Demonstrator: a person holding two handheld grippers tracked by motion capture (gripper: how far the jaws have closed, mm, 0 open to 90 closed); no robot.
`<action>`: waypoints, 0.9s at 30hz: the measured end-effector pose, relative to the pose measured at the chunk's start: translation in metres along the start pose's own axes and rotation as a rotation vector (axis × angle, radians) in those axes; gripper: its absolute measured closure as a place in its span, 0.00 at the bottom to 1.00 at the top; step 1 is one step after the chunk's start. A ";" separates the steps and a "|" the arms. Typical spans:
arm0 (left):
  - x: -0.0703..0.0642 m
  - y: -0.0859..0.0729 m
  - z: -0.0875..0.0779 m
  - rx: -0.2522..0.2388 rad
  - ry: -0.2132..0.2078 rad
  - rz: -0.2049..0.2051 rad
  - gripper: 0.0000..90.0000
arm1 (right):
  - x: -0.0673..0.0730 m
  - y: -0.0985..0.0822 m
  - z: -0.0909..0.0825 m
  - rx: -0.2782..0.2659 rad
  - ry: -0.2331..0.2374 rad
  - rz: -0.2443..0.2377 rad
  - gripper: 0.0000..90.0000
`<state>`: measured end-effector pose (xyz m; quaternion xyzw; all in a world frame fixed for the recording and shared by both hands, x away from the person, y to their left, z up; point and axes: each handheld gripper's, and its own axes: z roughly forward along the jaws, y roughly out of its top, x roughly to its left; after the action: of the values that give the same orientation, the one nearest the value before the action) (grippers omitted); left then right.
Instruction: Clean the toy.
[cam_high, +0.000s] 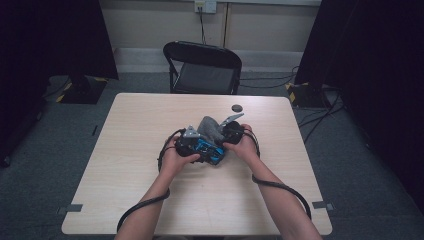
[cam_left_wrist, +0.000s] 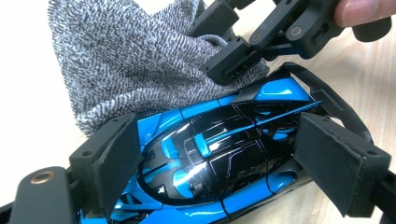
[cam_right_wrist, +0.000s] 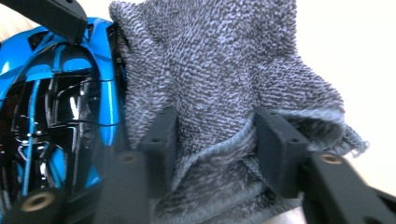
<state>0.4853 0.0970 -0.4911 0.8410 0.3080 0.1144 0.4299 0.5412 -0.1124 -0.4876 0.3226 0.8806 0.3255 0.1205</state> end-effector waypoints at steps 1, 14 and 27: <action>0.000 0.000 0.000 -0.003 0.002 -0.001 0.16 | 0.002 0.001 0.000 0.008 -0.002 -0.011 0.69; 0.000 -0.001 0.000 -0.012 -0.006 -0.007 0.16 | 0.012 0.009 0.002 0.029 0.024 0.007 0.85; -0.001 -0.003 0.000 -0.024 -0.005 -0.009 0.16 | 0.001 0.013 0.001 -0.024 -0.020 0.119 0.87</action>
<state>0.4839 0.0975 -0.4933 0.8347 0.3094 0.1142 0.4410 0.5473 -0.1037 -0.4794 0.3760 0.8546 0.3396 0.1135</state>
